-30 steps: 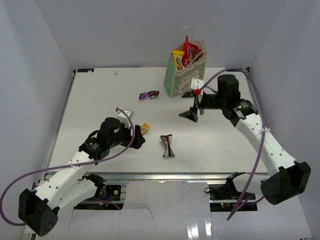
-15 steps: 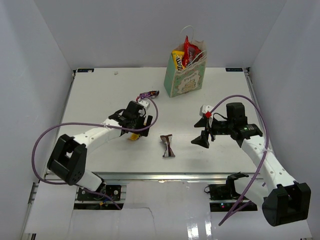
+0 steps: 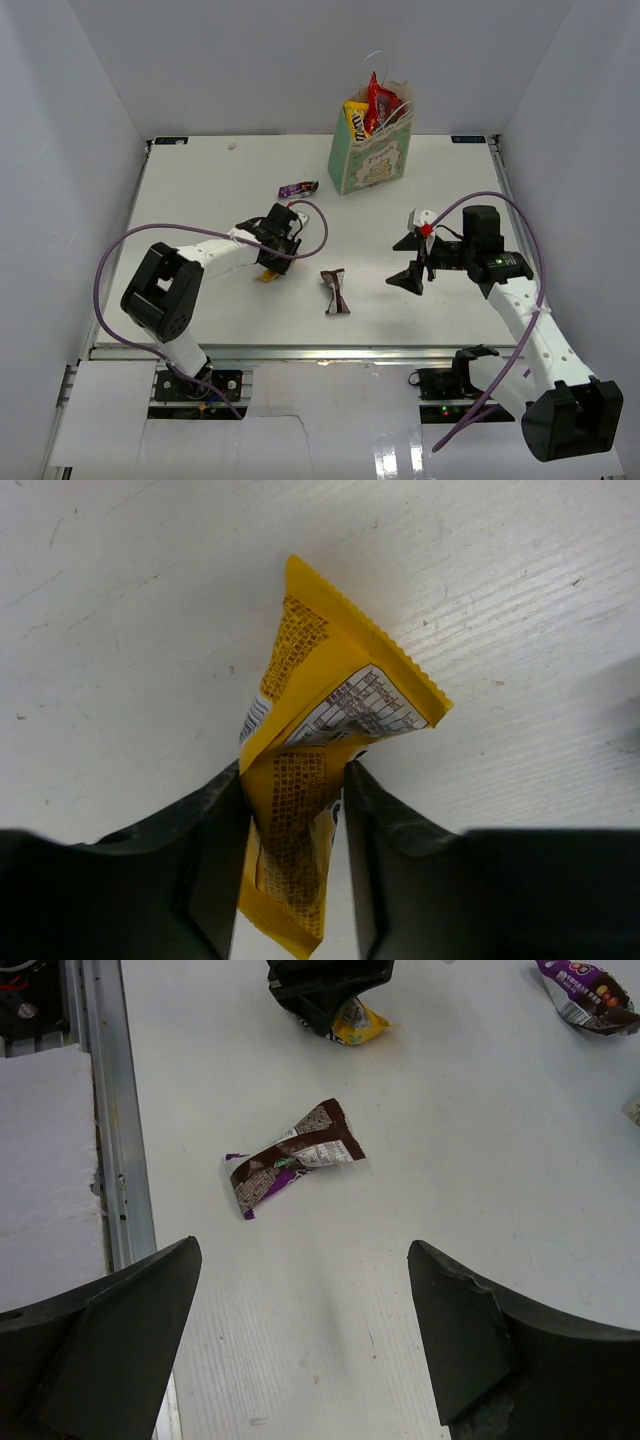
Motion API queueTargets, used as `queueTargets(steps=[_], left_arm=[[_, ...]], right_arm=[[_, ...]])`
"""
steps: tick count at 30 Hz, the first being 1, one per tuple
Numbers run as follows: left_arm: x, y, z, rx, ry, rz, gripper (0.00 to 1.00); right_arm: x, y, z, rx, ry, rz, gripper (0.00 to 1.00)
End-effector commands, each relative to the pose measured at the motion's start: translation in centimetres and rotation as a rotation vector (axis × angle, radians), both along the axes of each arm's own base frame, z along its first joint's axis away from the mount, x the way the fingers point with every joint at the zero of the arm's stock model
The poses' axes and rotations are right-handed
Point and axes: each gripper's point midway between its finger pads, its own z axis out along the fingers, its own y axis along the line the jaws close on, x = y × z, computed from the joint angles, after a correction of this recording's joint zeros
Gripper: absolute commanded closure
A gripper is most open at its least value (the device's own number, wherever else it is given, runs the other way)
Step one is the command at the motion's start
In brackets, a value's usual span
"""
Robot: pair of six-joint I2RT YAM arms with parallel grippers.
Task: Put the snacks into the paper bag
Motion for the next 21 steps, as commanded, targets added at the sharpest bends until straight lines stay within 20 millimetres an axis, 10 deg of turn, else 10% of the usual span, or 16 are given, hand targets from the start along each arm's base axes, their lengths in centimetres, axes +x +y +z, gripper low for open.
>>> queueTargets(steps=[1, 6, 18, 21], left_arm=[[0.9, -0.9, 1.8, -0.029, -0.040, -0.008, 0.54], [2.3, -2.8, 7.0, -0.168, -0.147, 0.010, 0.64], [6.8, -12.6, 35.9, -0.933, -0.783, -0.215, 0.72], [9.9, -15.1, 39.5, -1.037, -0.836, -0.206, 0.72]], right_arm=[[-0.2, 0.1, 1.1, 0.031, -0.043, 0.020, 0.10], [-0.3, -0.1, 1.6, 0.040, -0.059, 0.016, 0.10], [-0.1, -0.5, 1.9, 0.038, -0.077, -0.009, 0.11], [-0.1, -0.4, 1.9, 0.044, -0.068, -0.003, 0.11]])
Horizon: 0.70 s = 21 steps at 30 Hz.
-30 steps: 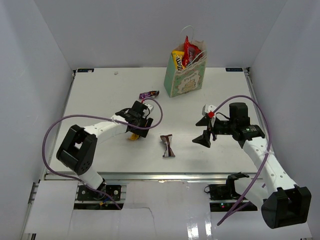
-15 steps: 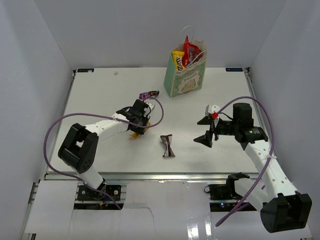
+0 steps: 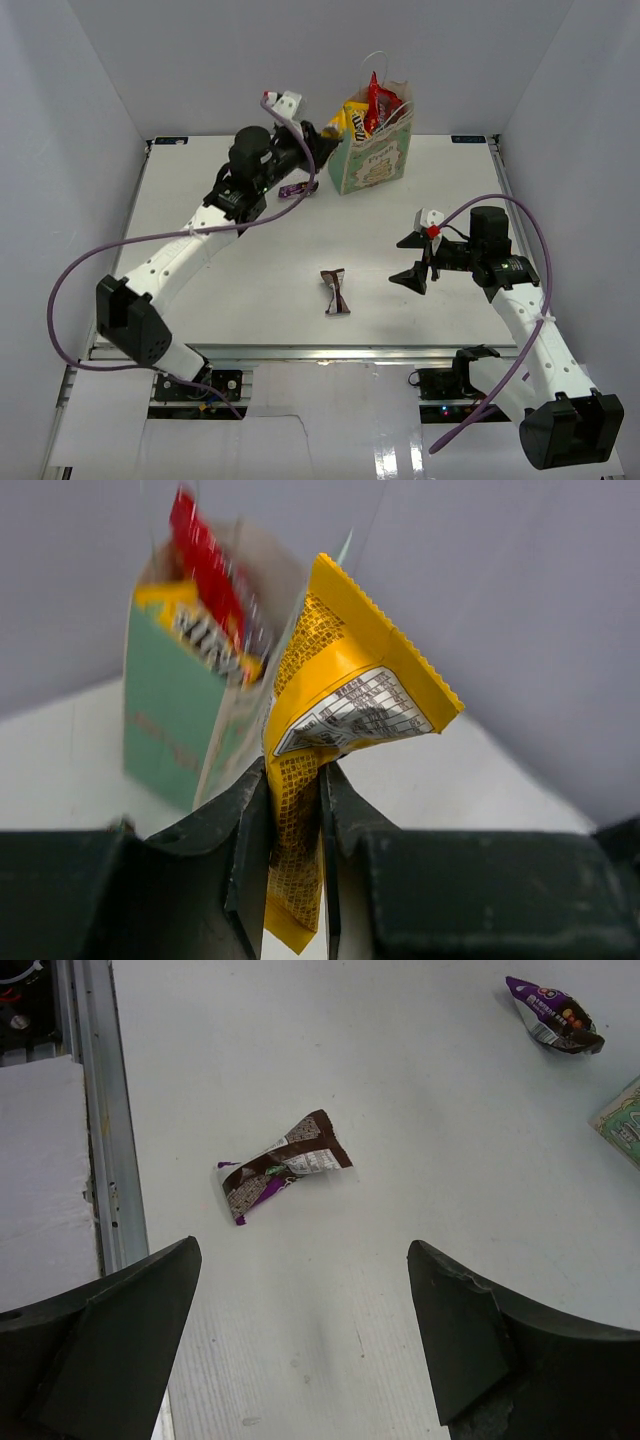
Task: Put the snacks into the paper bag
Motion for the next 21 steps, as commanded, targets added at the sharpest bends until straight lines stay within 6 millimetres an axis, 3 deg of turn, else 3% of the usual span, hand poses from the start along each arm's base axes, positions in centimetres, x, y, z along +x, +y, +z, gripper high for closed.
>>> queueTargets(steps=[1, 2, 3, 4, 5, 10, 15, 16, 19, 21], left_arm=[[2.8, -3.6, 6.3, -0.206, -0.119, -0.062, 0.73], [3.6, -4.1, 7.6, -0.254, -0.148, -0.062, 0.73], [5.5, -5.3, 5.9, -0.270, -0.116, -0.052, 0.73], [6.0, -5.8, 8.1, -0.344, -0.125, -0.057, 0.74], [7.1, -6.1, 8.6, -0.377, -0.133, -0.041, 0.75], [12.7, -8.9, 8.3, -0.501, -0.103, 0.000, 0.77], [15.5, -10.7, 6.8, -0.537, -0.103, 0.000, 0.77], [16.2, -11.0, 5.7, -0.535, -0.091, 0.011, 0.77], [17.1, -10.6, 5.1, -0.533, -0.095, 0.054, 0.76], [17.4, -10.6, 4.0, -0.515, -0.083, 0.070, 0.64]], right_arm=[[0.1, 0.1, 0.5, 0.017, -0.018, 0.008, 0.11], [0.1, 0.1, 0.4, 0.019, -0.017, 0.009, 0.11], [0.1, 0.1, 0.4, 0.019, -0.015, 0.007, 0.11], [0.1, 0.1, 0.4, 0.019, -0.017, 0.007, 0.11], [0.1, 0.1, 0.4, 0.020, -0.017, 0.006, 0.11], [0.2, 0.0, 0.2, 0.019, -0.012, 0.000, 0.11], [0.2, 0.0, 0.2, 0.020, -0.012, -0.001, 0.10], [0.2, -0.1, 0.0, 0.020, -0.007, -0.003, 0.10], [0.2, -0.1, 0.0, 0.020, -0.006, -0.001, 0.10], [0.2, 0.0, -0.2, 0.022, 0.003, 0.002, 0.10]])
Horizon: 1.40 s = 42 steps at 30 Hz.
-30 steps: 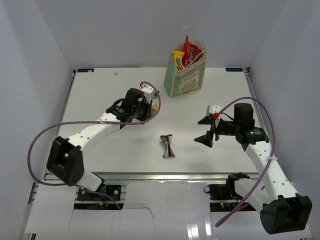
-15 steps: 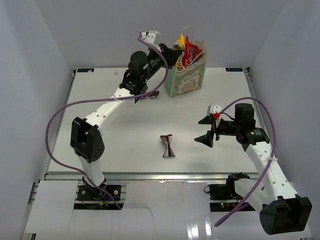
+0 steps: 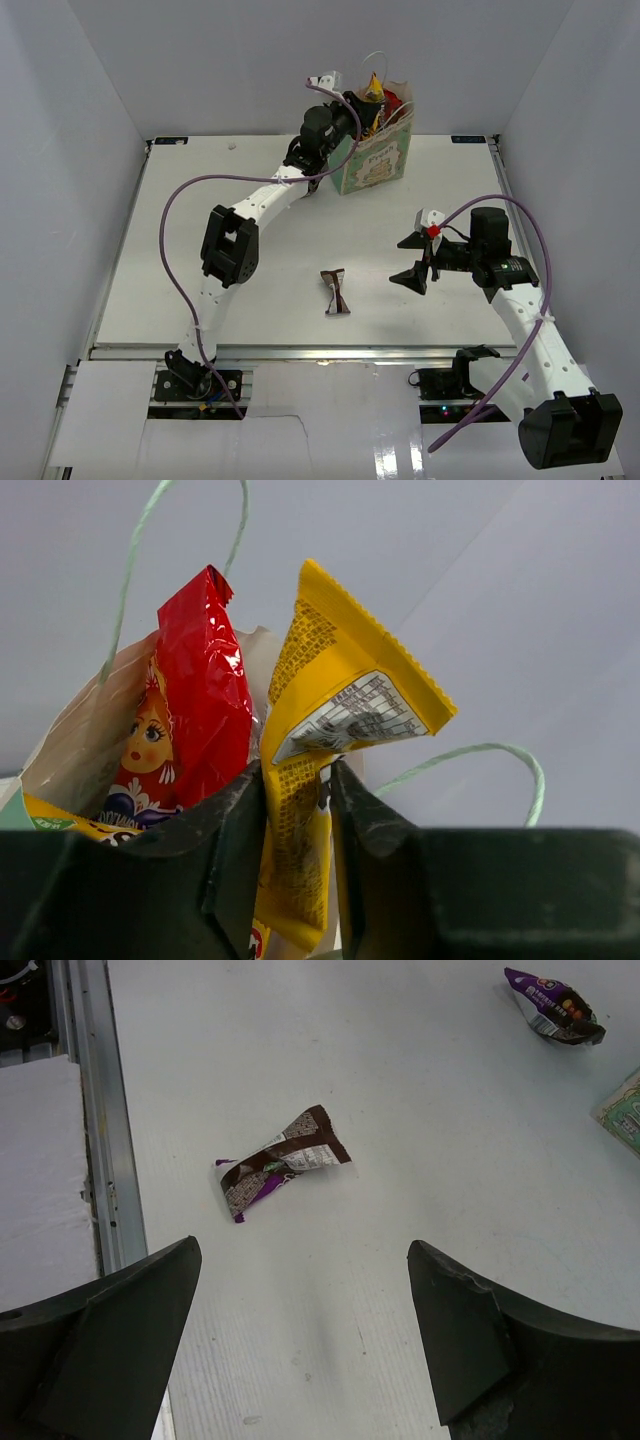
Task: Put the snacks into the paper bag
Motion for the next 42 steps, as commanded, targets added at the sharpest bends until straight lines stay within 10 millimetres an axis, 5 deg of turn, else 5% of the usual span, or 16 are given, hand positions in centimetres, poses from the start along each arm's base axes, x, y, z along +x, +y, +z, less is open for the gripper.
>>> queueTargets(steps=[1, 2, 5, 8, 16, 23, 27, 31, 34, 35, 36, 37, 38, 42], left_arm=[[-1.2, 1.4, 6.7, -0.088, -0.109, 0.037, 0.57], [-1.3, 1.5, 6.2, -0.078, -0.097, 0.037, 0.43], [-1.8, 1.8, 6.3, -0.068, -0.095, 0.039, 0.24], [-2.4, 2.3, 8.2, -0.076, -0.122, 0.042, 0.15], [-6.7, 5.8, 15.6, -0.005, -0.261, 0.089, 0.13], [-12.5, 12.8, 16.7, 0.117, -0.287, 0.236, 0.11], [-17.0, 16.4, 15.4, 0.163, -0.284, 0.261, 0.11], [-22.4, 19.8, 11.8, 0.192, -0.239, 0.241, 0.11], [-27.7, 22.4, 6.0, 0.283, -0.121, 0.172, 0.08], [-27.7, 22.2, 3.5, 0.332, -0.061, 0.150, 0.07], [-29.6, 23.1, 3.5, 0.321, -0.051, 0.138, 0.07], [-30.5, 23.5, 2.4, 0.335, -0.021, 0.124, 0.07], [-31.4, 23.9, -0.9, 0.388, 0.056, 0.101, 0.07], [-35.5, 25.8, -4.1, 0.403, 0.082, 0.059, 0.06]], right_arm=[[0.0, 0.2, 0.1, 0.022, -0.004, 0.015, 0.10], [0.1, 0.2, 0.0, 0.022, 0.001, 0.014, 0.10], [0.1, 0.2, 0.0, 0.022, 0.005, 0.015, 0.10], [0.2, 0.2, -0.3, 0.017, 0.010, 0.009, 0.10], [0.5, 0.0, -0.8, 0.012, 0.020, -0.002, 0.10], [1.1, -0.3, -1.2, 0.011, 0.032, -0.024, 0.10], [1.3, -0.2, -1.5, 0.014, 0.046, -0.026, 0.11], [2.2, -0.1, -1.8, 0.028, 0.085, -0.050, 0.11], [4.4, 0.3, -2.7, 0.013, 0.174, -0.169, 0.16], [5.2, 0.6, -3.3, -0.029, 0.185, -0.208, 0.18], [5.7, 1.0, -4.0, -0.080, 0.193, -0.247, 0.19], [5.5, 3.6, -4.6, -0.149, 0.195, -0.228, 0.19], [6.8, 3.2, -6.0, -0.246, 0.206, -0.364, 0.19], [5.4, 7.6, -9.9, -0.402, 0.343, -0.394, 0.20]])
